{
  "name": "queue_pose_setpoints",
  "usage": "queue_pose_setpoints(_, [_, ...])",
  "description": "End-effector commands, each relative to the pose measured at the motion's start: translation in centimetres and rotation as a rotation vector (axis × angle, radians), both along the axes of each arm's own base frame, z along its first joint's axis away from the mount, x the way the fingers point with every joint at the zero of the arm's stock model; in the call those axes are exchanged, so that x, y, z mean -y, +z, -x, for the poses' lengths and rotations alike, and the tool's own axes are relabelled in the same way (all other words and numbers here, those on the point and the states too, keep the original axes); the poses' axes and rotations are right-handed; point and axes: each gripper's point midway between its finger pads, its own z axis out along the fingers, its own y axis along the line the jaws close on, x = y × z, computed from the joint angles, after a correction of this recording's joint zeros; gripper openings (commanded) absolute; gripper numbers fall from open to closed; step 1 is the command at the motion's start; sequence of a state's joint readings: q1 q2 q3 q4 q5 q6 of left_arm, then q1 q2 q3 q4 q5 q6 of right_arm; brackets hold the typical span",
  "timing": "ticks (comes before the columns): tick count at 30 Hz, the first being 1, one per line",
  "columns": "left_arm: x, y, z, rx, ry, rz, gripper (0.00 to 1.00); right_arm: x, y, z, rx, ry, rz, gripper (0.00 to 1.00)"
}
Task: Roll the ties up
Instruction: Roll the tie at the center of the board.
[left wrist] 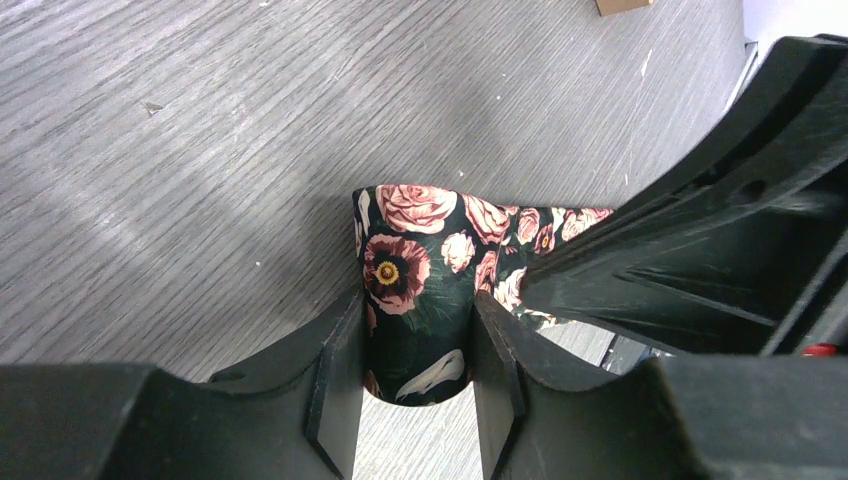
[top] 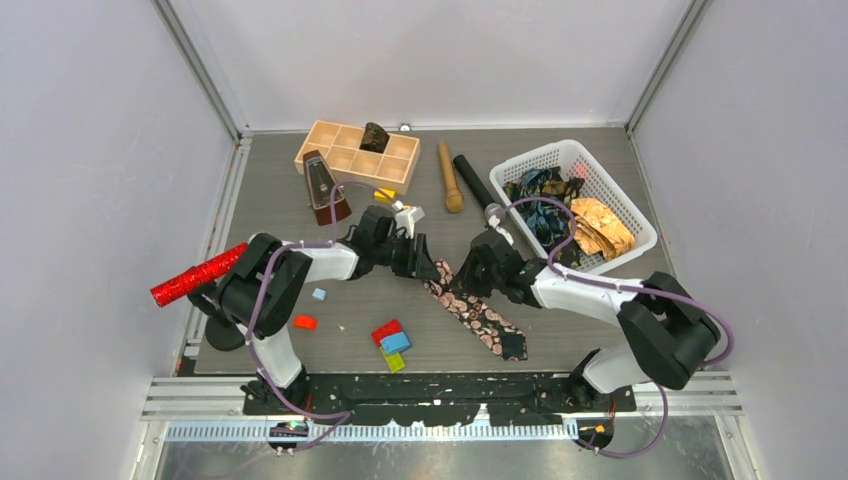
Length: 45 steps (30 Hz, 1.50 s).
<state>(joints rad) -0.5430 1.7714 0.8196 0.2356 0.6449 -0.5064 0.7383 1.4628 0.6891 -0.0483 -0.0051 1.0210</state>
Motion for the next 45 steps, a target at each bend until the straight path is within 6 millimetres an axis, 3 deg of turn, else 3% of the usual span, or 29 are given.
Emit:
queue_pose_setpoints(1, [0.0,1.2,-0.2,0.090,0.000,-0.014,0.40,1.5,2.6,0.1,0.081,-0.028,0.008,0.16])
queue_pose_setpoints(6, [-0.4,1.8,-0.1,0.174,0.009,-0.085,0.38,3.8,3.2,0.4,0.123,-0.090,0.049,0.17])
queue_pose_setpoints(14, [-1.3,2.0,0.0,0.326,0.032,-0.276,0.36,6.1,1.6,1.9,0.104,-0.128,0.092,0.17])
queue_pose_setpoints(30, [-4.6,2.8,-1.4,0.534,0.177,-0.618,0.27,6.4,1.3,2.2,0.098,-0.127,0.093,0.17])
queue_pose_setpoints(45, [-5.4,3.5,-1.7,0.750,0.227,-0.917,0.27,6.6,1.2,2.4,0.096,-0.130,0.094,0.17])
